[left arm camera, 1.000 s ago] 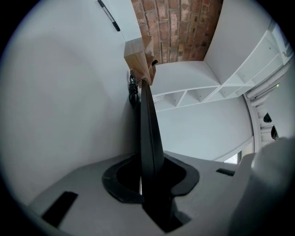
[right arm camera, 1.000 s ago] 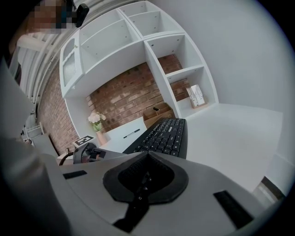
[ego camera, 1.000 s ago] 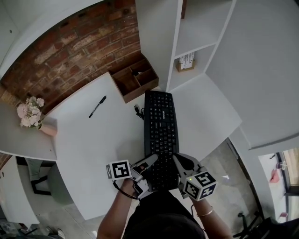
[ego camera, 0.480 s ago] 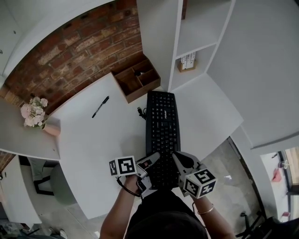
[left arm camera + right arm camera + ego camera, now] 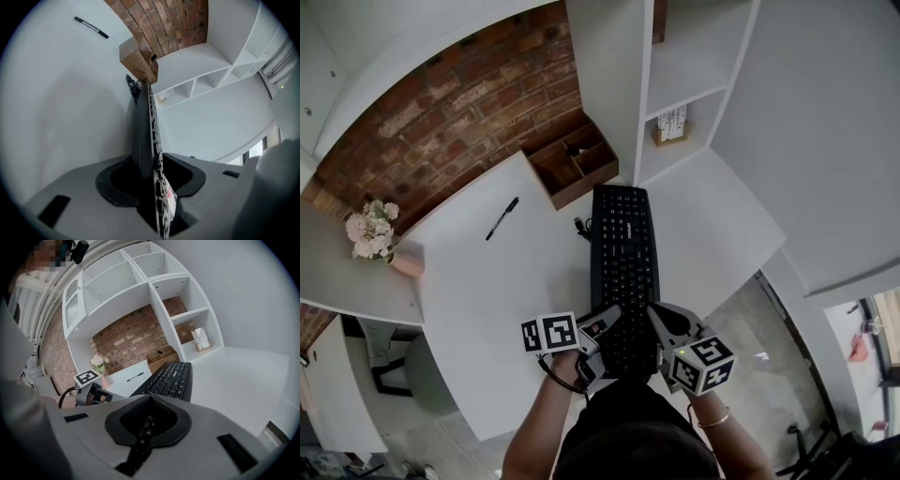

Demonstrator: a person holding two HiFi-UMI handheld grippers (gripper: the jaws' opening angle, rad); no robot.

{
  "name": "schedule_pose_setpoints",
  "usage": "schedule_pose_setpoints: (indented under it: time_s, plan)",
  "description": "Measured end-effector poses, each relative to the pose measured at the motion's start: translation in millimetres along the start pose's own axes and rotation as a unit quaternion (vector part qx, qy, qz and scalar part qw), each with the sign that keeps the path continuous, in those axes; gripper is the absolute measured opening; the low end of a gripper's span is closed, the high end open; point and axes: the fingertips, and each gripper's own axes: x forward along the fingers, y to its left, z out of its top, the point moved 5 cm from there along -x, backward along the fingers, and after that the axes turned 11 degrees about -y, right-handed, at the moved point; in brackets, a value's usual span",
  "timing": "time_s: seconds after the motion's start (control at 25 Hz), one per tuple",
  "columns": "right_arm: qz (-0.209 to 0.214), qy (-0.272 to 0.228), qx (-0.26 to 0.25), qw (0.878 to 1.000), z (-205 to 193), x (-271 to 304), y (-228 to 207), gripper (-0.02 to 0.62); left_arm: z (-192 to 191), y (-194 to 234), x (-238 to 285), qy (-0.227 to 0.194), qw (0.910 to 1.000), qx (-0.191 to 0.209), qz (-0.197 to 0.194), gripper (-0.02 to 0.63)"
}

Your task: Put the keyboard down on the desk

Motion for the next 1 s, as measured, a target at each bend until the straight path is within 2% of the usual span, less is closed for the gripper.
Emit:
schedule_pose_setpoints:
  time_s: [0.28, 0.6, 0.8, 0.88, 1.0]
  plan:
    - [-0.002, -0.009, -0.001, 1.0, 6, -3, -3, 0.005, 1, 2, -7, -0.014, 0.9995, 0.016, 0.023, 0.181]
    - [0.002, -0.013, 0.0, 1.0, 6, -3, 0, 0.005, 6, 12, -24, -0.031, 0.9966, 0.042, 0.064, 0.189]
    - [0.004, -0.019, -0.001, 1.0, 7, -5, 2, 0.005, 14, 10, -39, -0.075, 0.9929, 0.056, 0.072, 0.189]
    - [0.002, -0.021, -0.003, 1.0, 8, -7, 1, 0.005, 20, 8, -46, -0.092, 0.9896, 0.075, 0.082, 0.189]
    - [-0.002, -0.026, -0.005, 1.0, 10, -9, 0, 0.005, 29, -1, -54, -0.104, 0.9813, 0.129, 0.098, 0.179]
